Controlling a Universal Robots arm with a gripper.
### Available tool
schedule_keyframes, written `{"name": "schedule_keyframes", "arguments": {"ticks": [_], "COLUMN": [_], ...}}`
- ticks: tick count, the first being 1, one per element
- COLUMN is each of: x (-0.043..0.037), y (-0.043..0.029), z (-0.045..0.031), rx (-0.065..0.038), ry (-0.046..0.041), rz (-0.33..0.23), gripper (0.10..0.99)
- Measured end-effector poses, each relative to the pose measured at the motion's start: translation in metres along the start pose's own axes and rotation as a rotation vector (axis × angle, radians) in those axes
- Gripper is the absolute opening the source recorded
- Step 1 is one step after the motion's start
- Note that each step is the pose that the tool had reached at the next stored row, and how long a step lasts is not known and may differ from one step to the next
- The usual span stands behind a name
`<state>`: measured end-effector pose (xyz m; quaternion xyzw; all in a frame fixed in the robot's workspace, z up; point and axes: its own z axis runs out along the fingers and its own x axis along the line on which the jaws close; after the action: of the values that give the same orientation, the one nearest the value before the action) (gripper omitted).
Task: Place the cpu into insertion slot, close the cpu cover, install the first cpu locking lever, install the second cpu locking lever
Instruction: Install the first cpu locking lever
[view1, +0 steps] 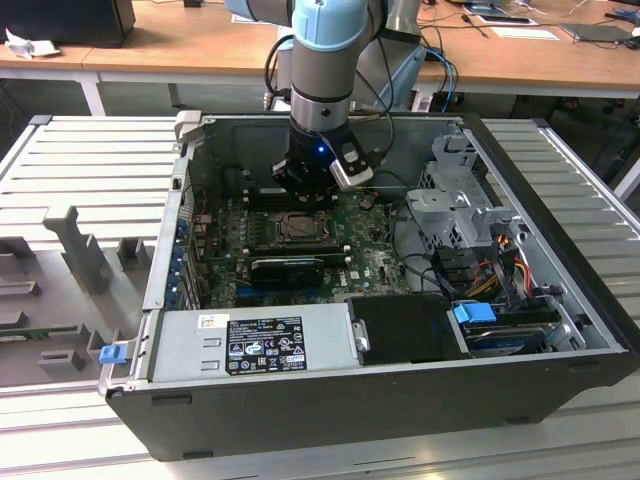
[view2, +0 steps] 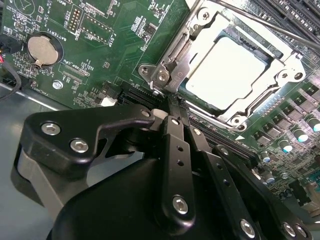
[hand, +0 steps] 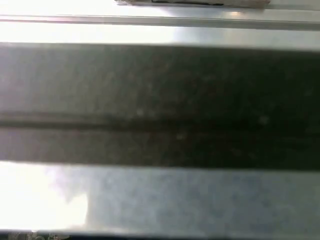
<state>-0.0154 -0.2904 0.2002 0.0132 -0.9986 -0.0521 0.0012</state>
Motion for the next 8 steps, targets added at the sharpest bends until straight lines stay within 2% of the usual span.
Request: {"name": "schedule_keyframes", "arguments": {"ticks": [5, 8], "x": [0.0000, 0.0000], "y": [0.0004, 0.0012], "z": [-0.0040, -0.0119], "rx": [0.000, 0.000], "ry": [0.0000, 0.0000], "rz": [0.000, 0.000], "gripper": [0.106, 0.106]}}
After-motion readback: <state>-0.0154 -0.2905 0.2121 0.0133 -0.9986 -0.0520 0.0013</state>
